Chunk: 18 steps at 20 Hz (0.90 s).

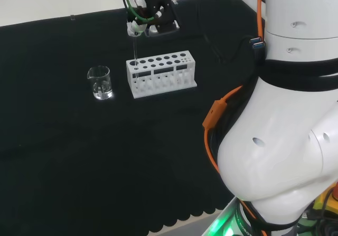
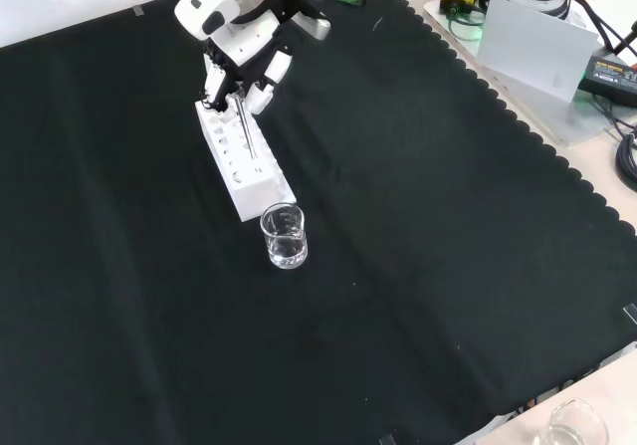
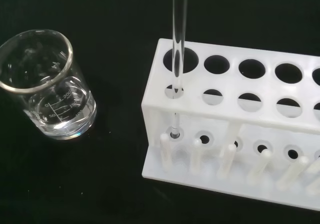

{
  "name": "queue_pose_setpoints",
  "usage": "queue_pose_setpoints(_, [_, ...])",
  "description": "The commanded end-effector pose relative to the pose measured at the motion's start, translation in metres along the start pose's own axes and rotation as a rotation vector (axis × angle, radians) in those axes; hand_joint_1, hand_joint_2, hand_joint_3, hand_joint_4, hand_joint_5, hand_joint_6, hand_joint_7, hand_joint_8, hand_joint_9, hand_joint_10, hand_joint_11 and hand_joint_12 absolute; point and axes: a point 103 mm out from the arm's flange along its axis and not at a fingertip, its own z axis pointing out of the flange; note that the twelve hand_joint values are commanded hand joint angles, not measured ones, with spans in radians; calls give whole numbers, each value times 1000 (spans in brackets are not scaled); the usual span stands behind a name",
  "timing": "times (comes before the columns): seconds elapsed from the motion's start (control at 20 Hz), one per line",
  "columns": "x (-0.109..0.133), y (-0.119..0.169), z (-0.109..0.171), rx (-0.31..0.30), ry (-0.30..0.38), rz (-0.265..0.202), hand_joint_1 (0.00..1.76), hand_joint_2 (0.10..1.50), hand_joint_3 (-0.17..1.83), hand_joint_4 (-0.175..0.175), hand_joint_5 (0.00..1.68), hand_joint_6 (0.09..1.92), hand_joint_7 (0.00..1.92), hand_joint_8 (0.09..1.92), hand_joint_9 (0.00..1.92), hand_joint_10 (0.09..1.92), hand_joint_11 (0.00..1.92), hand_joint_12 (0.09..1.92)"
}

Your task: Take the glass rod from the white test tube rack.

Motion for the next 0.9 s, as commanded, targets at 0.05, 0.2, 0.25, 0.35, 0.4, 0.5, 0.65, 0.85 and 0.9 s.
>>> queue_pose_setpoints(0.05, [1,0,1,-4,2,-1,954,1250,-175,-124,642,978,759,694,1244,460,1183,1096])
queue_pose_setpoints(0.2, [2,1,2,-11,10,-4,1031,1255,-106,-123,739,1193,844,718,1324,422,1295,1032])
queue_pose_setpoints(0.25, [3,1,2,-16,16,-5,1061,1247,-77,-143,762,1244,878,738,1351,413,1346,990])
queue_pose_setpoints(0.35, [4,1,2,-28,44,-8,1094,1230,-42,-167,789,1271,952,774,1395,401,1436,890])
queue_pose_setpoints(0.4, [5,1,2,-36,58,-11,1103,1224,-32,-172,796,1272,989,792,1413,400,1468,832])
queue_pose_setpoints(0.5, [6,2,0,-78,96,-13,1153,1197,-29,-140,809,1238,1038,886,1444,408,1500,750])
queue_pose_setpoints(0.65, [10,3,-1,-160,171,-18,1228,1169,-60,-101,836,1153,1059,1007,1462,476,1503,674])
queue_pose_setpoints(0.85, [19,1,3,-267,145,-16,1278,1163,-167,-155,963,916,1144,961,1464,702,1503,639])
queue_pose_setpoints(0.9, [21,1,4,-288,145,-11,1288,1144,-172,-165,1014,829,1181,906,1475,715,1507,636])
